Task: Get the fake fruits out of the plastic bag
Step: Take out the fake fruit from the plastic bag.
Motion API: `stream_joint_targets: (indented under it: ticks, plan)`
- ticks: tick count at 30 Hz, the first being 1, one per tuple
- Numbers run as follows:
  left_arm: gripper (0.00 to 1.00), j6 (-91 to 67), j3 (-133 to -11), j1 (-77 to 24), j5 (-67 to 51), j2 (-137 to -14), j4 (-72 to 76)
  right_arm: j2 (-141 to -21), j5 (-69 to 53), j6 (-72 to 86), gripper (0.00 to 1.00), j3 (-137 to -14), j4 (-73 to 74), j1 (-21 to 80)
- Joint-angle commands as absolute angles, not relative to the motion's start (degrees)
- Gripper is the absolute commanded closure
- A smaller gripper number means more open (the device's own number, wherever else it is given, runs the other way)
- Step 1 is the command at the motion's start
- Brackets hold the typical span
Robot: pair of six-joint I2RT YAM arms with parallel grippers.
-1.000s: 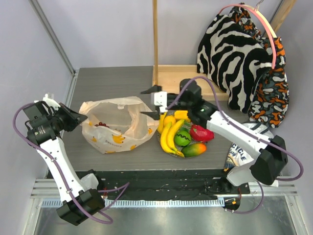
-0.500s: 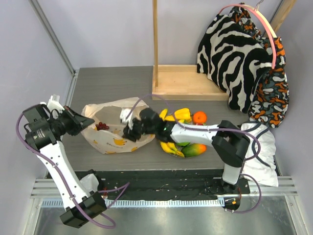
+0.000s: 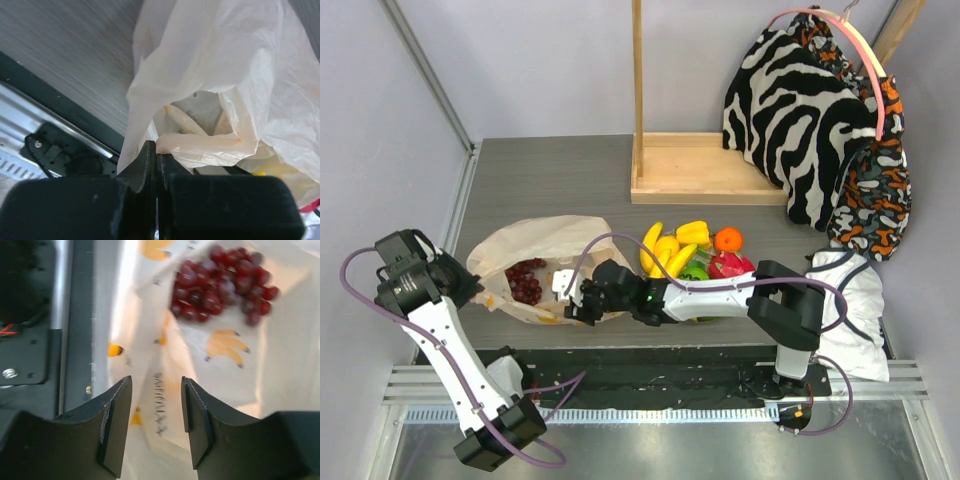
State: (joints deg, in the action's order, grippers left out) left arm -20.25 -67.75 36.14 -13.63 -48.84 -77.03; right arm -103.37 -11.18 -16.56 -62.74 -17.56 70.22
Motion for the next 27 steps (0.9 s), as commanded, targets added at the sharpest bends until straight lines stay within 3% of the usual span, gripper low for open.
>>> stream_joint_targets:
  ticks: [1,11,17,27]
  plan:
    - [1.00,-20.56,-67.41,36.74,-5.19,-47.20,-84.02,-103.79,-1.60,-12.23,0.48,-64.07,-26.97,69.44]
    - [1.00,-17.93,-66.89,36.21,-13.09,-47.11,-84.11,-117.66,4.47,-4.93,0.44,-81.17,-28.65,68.82]
    - [1.00,-15.03,-68.64,36.21,-26.52,-46.76,-83.76,-123.66,6.24,-0.81,0.37,-88.05,-29.44,68.82]
    - [1.00,-13.45,-70.75,35.07,-25.23,-46.85,-84.20,-134.99,4.13,2.02,0.33,-95.97,-28.92,69.87]
